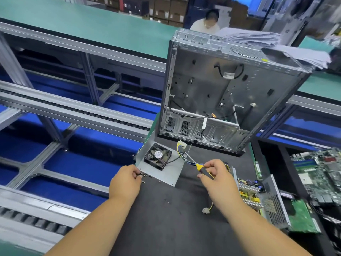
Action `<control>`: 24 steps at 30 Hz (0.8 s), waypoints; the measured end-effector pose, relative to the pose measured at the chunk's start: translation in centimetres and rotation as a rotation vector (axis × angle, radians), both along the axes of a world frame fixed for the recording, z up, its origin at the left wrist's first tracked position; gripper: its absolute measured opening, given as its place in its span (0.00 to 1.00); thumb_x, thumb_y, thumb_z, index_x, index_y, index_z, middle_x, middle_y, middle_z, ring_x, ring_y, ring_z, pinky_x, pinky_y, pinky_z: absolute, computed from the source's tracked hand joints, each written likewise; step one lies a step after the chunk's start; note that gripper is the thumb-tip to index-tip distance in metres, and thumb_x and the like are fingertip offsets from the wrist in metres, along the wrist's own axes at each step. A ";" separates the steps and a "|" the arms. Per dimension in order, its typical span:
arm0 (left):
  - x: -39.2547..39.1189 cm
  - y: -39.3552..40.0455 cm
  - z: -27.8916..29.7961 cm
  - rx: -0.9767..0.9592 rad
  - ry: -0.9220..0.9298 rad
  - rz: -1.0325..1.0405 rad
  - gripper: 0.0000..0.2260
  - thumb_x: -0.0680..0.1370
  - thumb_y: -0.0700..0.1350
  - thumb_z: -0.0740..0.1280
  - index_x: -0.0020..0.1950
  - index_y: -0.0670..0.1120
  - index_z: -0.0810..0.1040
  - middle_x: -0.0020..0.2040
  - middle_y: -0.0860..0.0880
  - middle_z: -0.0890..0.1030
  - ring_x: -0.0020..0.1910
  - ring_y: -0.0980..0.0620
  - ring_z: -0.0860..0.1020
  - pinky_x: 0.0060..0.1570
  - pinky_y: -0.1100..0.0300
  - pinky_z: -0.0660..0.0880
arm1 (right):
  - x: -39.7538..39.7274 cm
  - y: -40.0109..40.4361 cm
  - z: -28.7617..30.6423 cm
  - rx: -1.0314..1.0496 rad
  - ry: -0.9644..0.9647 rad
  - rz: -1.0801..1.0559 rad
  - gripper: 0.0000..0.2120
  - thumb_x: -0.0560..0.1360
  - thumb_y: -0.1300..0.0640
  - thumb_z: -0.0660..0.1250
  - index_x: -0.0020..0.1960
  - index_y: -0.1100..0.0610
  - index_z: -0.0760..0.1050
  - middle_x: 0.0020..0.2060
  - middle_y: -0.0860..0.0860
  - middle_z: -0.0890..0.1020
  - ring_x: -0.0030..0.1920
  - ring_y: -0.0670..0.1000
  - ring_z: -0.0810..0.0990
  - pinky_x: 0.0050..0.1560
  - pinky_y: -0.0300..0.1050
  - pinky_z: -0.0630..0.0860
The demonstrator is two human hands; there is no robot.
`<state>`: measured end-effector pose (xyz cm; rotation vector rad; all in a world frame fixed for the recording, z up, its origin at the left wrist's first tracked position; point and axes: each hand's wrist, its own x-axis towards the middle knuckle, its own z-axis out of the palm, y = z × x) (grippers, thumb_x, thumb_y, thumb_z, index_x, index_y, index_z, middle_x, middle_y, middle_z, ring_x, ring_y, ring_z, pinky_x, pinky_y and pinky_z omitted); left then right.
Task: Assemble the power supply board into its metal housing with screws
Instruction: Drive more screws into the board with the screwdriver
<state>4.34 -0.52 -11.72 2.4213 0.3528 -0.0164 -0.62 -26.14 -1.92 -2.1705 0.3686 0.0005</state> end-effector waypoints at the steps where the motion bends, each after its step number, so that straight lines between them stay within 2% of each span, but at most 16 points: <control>1: 0.0 0.0 0.1 0.006 -0.003 -0.006 0.03 0.77 0.47 0.67 0.46 0.56 0.77 0.43 0.57 0.75 0.39 0.57 0.75 0.33 0.62 0.66 | 0.0 -0.1 0.2 0.000 -0.008 -0.001 0.12 0.74 0.56 0.69 0.47 0.41 0.69 0.41 0.39 0.83 0.39 0.48 0.80 0.35 0.44 0.72; 6: -0.5 -0.3 0.6 -0.008 -0.013 -0.012 0.04 0.78 0.46 0.67 0.45 0.55 0.77 0.45 0.55 0.76 0.40 0.57 0.75 0.34 0.62 0.68 | -0.2 -0.9 1.1 0.019 -0.034 -0.020 0.11 0.74 0.57 0.69 0.46 0.44 0.69 0.41 0.42 0.83 0.41 0.51 0.82 0.44 0.50 0.78; 8: -1.0 -0.4 1.0 -0.044 -0.054 0.007 0.05 0.77 0.45 0.68 0.43 0.54 0.76 0.44 0.55 0.76 0.39 0.58 0.75 0.34 0.64 0.67 | -0.3 -1.3 1.4 0.076 -0.043 -0.036 0.09 0.74 0.57 0.68 0.47 0.46 0.69 0.41 0.46 0.84 0.41 0.48 0.82 0.44 0.50 0.79; 9: -1.3 -0.6 1.4 -0.059 -0.081 0.008 0.06 0.77 0.44 0.68 0.42 0.54 0.76 0.44 0.56 0.75 0.39 0.58 0.75 0.34 0.65 0.66 | -0.3 -1.6 1.5 0.114 -0.045 -0.043 0.08 0.75 0.59 0.67 0.47 0.47 0.70 0.41 0.48 0.84 0.38 0.45 0.82 0.42 0.45 0.79; 11: -1.9 -1.1 2.2 -0.085 -0.129 -0.010 0.08 0.77 0.43 0.68 0.41 0.54 0.74 0.43 0.56 0.75 0.40 0.58 0.75 0.34 0.66 0.66 | -0.4 -2.2 1.8 0.153 -0.057 -0.048 0.08 0.75 0.60 0.66 0.47 0.49 0.70 0.42 0.49 0.85 0.31 0.38 0.78 0.32 0.34 0.70; 13: -2.4 -1.8 3.5 -0.122 -0.163 -0.036 0.08 0.76 0.43 0.67 0.40 0.55 0.73 0.43 0.56 0.76 0.40 0.58 0.76 0.35 0.65 0.67 | -0.5 -2.8 2.1 0.188 -0.077 -0.052 0.07 0.76 0.60 0.66 0.47 0.48 0.71 0.42 0.45 0.86 0.27 0.36 0.73 0.30 0.34 0.66; 15: -2.5 -2.8 5.0 -0.198 -0.189 -0.046 0.08 0.76 0.44 0.68 0.40 0.55 0.74 0.40 0.55 0.78 0.39 0.58 0.76 0.34 0.63 0.69 | -0.7 -3.5 2.5 0.260 -0.090 -0.051 0.08 0.76 0.61 0.65 0.48 0.48 0.70 0.42 0.42 0.86 0.28 0.38 0.73 0.36 0.39 0.68; 18: -2.6 -4.7 7.3 -0.392 -0.159 -0.035 0.05 0.74 0.45 0.69 0.41 0.55 0.77 0.36 0.55 0.79 0.34 0.59 0.75 0.34 0.60 0.70 | -1.2 -4.3 3.4 0.366 -0.105 -0.013 0.10 0.75 0.65 0.64 0.51 0.50 0.71 0.46 0.44 0.86 0.35 0.46 0.75 0.43 0.48 0.70; 20: -2.7 -6.3 8.6 -0.532 -0.084 -0.050 0.04 0.73 0.45 0.70 0.40 0.53 0.77 0.34 0.55 0.78 0.32 0.58 0.72 0.36 0.59 0.67 | -1.6 -4.9 4.3 0.430 -0.143 0.037 0.11 0.75 0.67 0.64 0.51 0.53 0.74 0.47 0.47 0.87 0.38 0.44 0.77 0.42 0.46 0.71; 22: -2.8 -8.1 9.8 -0.813 -0.018 -0.077 0.05 0.71 0.43 0.70 0.37 0.49 0.76 0.35 0.52 0.78 0.35 0.53 0.71 0.40 0.58 0.67 | -2.1 -5.6 5.4 0.471 -0.189 0.082 0.11 0.73 0.67 0.65 0.51 0.53 0.77 0.47 0.49 0.87 0.40 0.44 0.79 0.37 0.41 0.72; 24: -2.9 -9.8 10.4 -1.113 0.019 -0.078 0.07 0.75 0.37 0.69 0.39 0.46 0.74 0.38 0.47 0.77 0.36 0.53 0.74 0.41 0.60 0.68 | -2.7 -6.4 6.5 0.491 -0.230 0.105 0.10 0.72 0.63 0.67 0.51 0.53 0.79 0.45 0.50 0.87 0.42 0.48 0.81 0.32 0.36 0.71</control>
